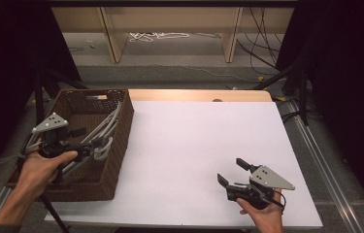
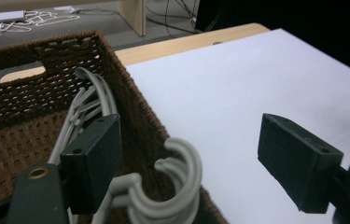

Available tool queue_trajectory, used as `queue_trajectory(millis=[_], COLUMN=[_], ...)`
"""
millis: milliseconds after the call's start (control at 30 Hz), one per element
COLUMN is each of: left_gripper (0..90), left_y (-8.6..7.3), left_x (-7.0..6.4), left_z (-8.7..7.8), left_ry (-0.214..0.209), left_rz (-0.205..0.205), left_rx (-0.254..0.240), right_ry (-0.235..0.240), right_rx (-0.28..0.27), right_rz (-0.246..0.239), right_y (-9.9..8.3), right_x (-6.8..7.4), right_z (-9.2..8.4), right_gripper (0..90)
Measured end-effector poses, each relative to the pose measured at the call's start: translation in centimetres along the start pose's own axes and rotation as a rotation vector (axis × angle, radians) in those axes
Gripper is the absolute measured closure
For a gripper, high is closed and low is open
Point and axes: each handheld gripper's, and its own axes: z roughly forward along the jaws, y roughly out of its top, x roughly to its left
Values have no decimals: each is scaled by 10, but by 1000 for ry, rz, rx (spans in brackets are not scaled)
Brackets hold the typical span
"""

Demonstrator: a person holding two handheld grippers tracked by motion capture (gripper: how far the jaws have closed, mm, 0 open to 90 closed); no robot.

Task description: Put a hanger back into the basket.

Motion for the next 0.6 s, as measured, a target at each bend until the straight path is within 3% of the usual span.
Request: queue_trajectory(millis=[67,333,533,600], left_gripper=[214,194,187,185], left_y=[0,-2,-3,-2], left_x=[-4,-22,-35,-39], left_z=[1,9,17,19], left_ry=[-5,-23,-25,-33], left_rz=[-9,-15,10,17], left_rx=[-12,-58,-84,-70], right_ry=[17,2,18,8], right_rx=[-5,0,-6,0], right_rz=[8,1,9,3], right_y=[0,0,-1,0], right_x=[0,0,0,0], right_z=[1,0,1,0], right_gripper=[185,184,182,181])
